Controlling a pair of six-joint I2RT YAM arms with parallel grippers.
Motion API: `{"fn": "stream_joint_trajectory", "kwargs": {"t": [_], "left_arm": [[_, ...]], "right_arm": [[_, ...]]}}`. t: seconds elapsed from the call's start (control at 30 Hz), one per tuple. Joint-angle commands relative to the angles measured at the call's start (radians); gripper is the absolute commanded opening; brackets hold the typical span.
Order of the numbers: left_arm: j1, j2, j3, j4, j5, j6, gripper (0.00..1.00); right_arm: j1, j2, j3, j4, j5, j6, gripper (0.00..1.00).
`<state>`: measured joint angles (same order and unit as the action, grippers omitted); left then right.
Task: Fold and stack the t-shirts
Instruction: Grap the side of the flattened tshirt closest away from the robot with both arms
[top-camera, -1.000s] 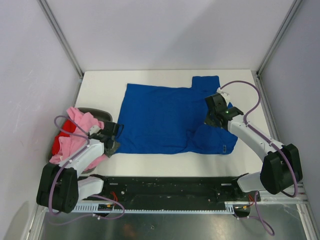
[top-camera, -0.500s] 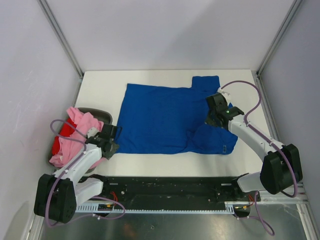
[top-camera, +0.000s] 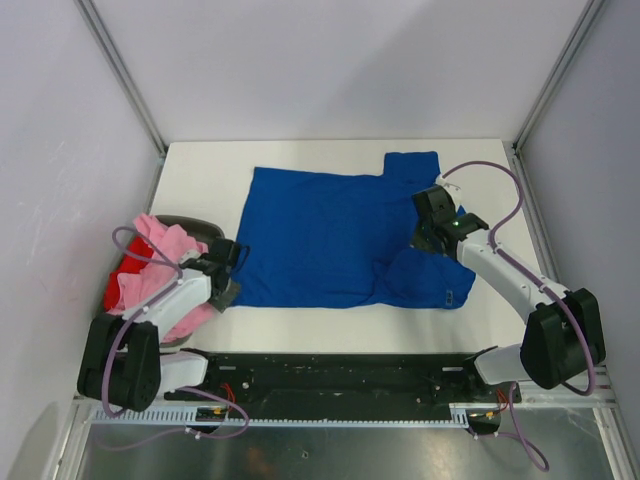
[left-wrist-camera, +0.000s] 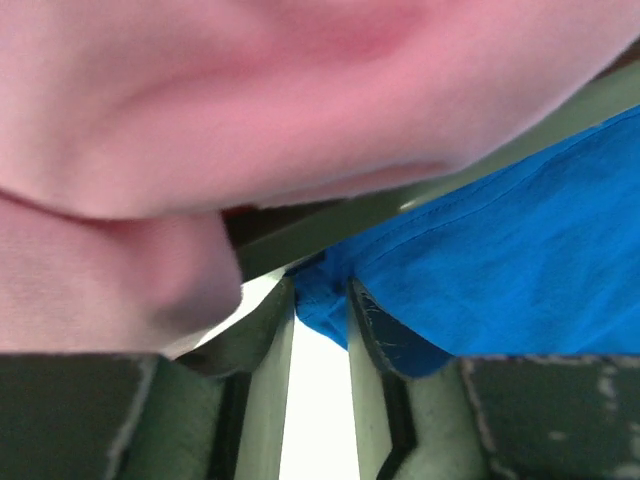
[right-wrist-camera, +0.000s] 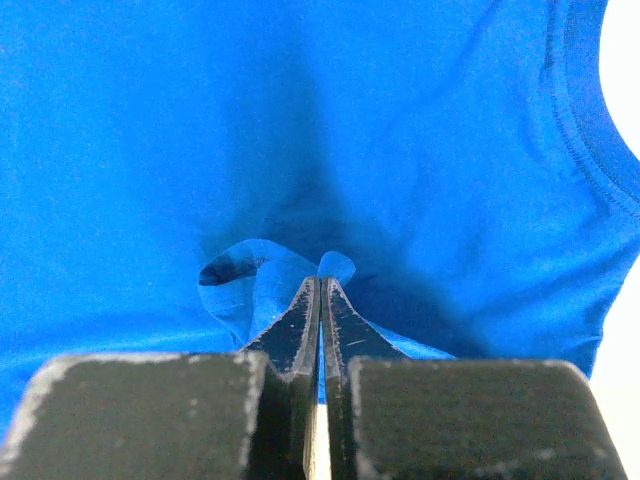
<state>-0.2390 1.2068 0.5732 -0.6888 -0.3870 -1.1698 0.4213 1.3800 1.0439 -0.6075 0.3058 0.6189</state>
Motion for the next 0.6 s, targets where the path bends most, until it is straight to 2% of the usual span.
{"fn": "stream_joint_trajectory", "kwargs": {"t": [0.0,0.27,0.57], "left_arm": [[0.005,0.047,0.072,0.012,-0.03,0.004,0.27],[-0.003,-0.013,0.133,0.011,-0.067,0.116,0.02],[-0.035,-0.079,0.225,0.008,-0.101,0.232,0.0]], "right_arm": [[-0.005,-0.044,0.005,0.026,0.004,-0.014,0.0],[-0.001,-0.111,0.005,0.021,0.041,-0.05,0.0],[0.028,-0.259,0.005,0.049,0.088,-0.093,0.0]]}}
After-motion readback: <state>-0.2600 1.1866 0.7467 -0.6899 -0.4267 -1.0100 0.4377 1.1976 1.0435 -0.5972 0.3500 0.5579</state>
